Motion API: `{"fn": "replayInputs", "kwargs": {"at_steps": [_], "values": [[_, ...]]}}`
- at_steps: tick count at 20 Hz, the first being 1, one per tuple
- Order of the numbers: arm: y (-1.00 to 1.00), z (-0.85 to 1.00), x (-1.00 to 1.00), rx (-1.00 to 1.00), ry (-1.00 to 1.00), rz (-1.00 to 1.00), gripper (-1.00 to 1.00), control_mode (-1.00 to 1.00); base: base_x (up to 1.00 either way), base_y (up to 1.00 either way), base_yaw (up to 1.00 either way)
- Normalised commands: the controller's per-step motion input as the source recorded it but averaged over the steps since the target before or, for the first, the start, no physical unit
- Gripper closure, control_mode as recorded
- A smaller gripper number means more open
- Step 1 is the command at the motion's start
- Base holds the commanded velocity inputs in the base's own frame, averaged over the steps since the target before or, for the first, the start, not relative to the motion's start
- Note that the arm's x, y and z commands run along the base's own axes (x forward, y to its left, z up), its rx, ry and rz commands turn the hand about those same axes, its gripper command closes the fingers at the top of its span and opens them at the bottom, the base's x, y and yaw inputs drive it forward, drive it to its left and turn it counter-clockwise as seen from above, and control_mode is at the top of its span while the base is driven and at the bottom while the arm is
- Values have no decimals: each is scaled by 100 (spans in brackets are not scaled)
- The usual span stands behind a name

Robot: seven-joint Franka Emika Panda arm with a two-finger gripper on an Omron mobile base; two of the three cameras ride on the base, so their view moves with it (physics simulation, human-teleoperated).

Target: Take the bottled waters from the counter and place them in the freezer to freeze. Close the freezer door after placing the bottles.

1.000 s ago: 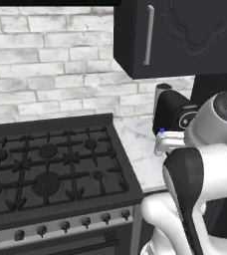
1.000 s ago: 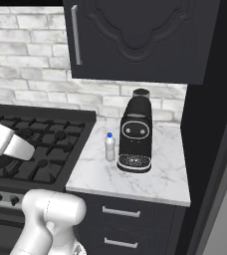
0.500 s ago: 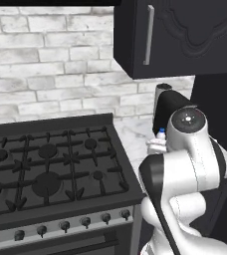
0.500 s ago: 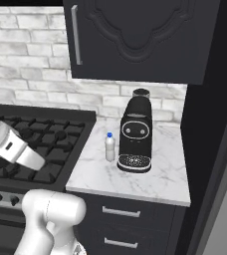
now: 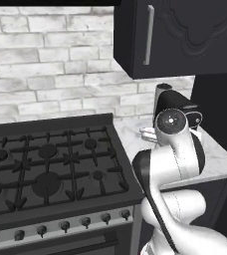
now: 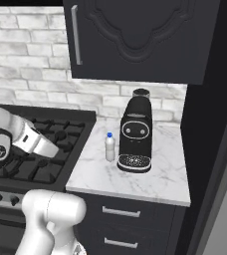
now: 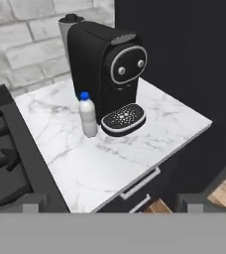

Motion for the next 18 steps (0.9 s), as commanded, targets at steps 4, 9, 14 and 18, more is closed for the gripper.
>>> {"fn": "replayInputs", "kwargs": {"at_steps": [4, 9, 14, 18], "values": [[21, -42, 35, -12, -30, -51, -100, -100, 0, 0, 0], [31, -29, 22, -3, -11, -62, -100, -100, 0, 0, 0], [-32, -27, 36, 0, 0, -26, -100, -100, 0, 0, 0], [-19, -29, 47, 0, 0, -13, -100, -100, 0, 0, 0]]}}
